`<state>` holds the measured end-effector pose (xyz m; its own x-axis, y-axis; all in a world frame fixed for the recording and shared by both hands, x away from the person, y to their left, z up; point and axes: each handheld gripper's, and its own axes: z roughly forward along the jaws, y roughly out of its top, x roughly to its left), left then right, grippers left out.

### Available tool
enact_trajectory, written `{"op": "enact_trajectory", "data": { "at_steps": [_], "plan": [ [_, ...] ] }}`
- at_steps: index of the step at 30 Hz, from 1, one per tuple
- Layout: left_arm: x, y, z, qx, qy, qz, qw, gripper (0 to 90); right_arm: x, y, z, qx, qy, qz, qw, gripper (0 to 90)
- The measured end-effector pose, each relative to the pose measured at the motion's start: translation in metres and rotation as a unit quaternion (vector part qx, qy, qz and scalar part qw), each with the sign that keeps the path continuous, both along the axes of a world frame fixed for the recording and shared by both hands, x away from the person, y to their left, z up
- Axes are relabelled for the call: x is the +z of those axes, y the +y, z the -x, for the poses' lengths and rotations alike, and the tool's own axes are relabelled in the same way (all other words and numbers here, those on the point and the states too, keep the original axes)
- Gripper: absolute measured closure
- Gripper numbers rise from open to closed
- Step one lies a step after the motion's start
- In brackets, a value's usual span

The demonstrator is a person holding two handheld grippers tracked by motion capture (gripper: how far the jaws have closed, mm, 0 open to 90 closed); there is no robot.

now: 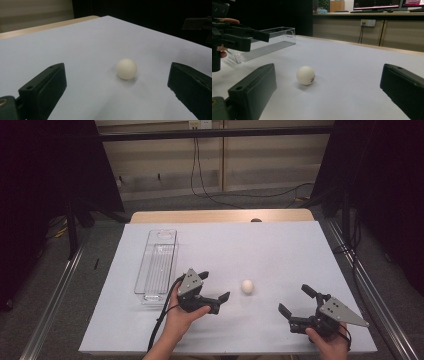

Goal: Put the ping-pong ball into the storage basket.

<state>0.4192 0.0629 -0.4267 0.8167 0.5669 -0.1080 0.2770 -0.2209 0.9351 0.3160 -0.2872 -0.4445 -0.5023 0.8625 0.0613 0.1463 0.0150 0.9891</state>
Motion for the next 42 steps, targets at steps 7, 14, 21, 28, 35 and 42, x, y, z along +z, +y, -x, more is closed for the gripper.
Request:
{"op": "enact_trajectory", "data": {
  "at_steps": [7, 14, 21, 28, 35, 42],
  "plan": [
    [-0.005, -0.007, -0.006, -0.004, 0.008, -0.008, 0.9999, 2.3, 0.000, -0.001, 0.000, -0.003, -0.001, 0.001, 1.0000, 0.2],
    [-0.009, -0.014, -0.009, -0.010, 0.016, -0.017, 0.9997, 2.3, 0.000, 0.000, 0.000, -0.004, 0.001, -0.001, 1.0000, 0.2],
    [-0.012, -0.021, -0.012, -0.011, 0.025, -0.022, 0.9994, 2.3, 0.000, 0.001, -0.001, 0.002, 0.000, 0.003, 1.0000, 0.2],
    [-0.010, -0.029, -0.017, -0.012, 0.029, -0.026, 0.9992, 2.3, 0.000, 0.000, -0.001, 0.000, 0.000, 0.002, 1.0000, 0.1],
    [-0.010, -0.035, -0.019, -0.012, 0.035, -0.031, 0.9989, 2.3, 0.000, 0.001, -0.001, 0.001, 0.000, 0.001, 1.0000, 0.2],
    [-0.013, -0.039, -0.021, -0.015, 0.038, -0.039, 0.9984, 2.4, 0.000, 0.000, -0.001, -0.001, -0.001, 0.000, 1.0000, 0.2]
  ]
}}
